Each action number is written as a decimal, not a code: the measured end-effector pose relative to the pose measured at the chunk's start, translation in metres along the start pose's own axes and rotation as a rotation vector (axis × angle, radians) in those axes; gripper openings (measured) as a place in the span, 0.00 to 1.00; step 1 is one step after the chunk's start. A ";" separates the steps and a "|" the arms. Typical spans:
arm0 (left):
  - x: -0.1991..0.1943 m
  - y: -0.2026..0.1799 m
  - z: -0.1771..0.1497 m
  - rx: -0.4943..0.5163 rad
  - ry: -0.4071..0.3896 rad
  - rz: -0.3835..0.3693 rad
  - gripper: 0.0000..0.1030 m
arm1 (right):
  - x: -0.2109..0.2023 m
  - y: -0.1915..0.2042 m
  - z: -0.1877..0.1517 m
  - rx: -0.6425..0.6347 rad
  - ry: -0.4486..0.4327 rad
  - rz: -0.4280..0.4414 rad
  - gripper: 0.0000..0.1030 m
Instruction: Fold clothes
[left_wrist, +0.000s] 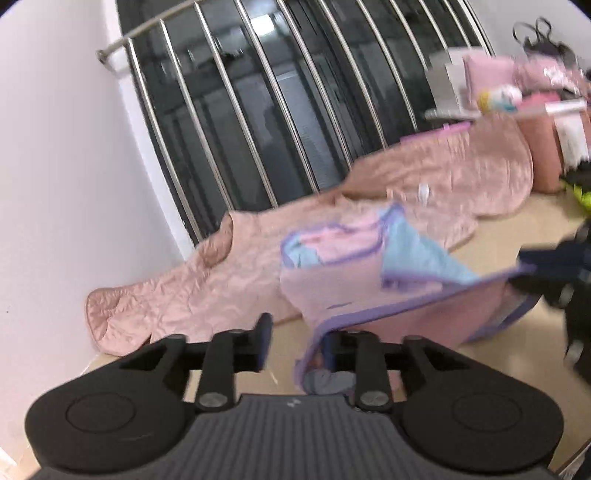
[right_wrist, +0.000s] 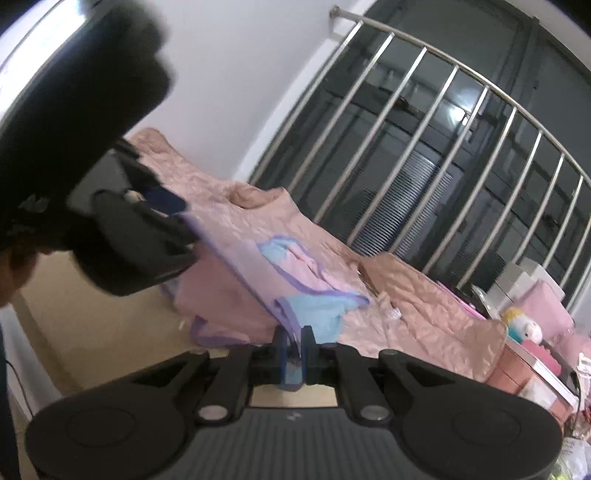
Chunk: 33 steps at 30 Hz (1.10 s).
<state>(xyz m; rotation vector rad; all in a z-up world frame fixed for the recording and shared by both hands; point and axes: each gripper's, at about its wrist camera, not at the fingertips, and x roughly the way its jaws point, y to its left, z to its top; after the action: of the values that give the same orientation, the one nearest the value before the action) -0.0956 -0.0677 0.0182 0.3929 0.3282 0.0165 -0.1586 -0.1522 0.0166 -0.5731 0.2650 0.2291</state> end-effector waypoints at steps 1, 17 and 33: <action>0.001 0.001 -0.002 0.000 0.015 -0.004 0.37 | 0.003 -0.001 0.000 0.006 0.017 -0.004 0.06; -0.005 0.005 -0.021 0.090 0.028 0.013 0.37 | 0.028 0.009 -0.010 -0.085 0.125 0.005 0.23; -0.012 -0.005 -0.026 0.155 -0.033 0.060 0.42 | -0.001 -0.037 0.006 0.223 0.050 -0.036 0.01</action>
<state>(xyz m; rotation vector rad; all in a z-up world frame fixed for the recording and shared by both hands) -0.1156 -0.0638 -0.0032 0.5564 0.2862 0.0436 -0.1480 -0.1791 0.0400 -0.3629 0.3240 0.1477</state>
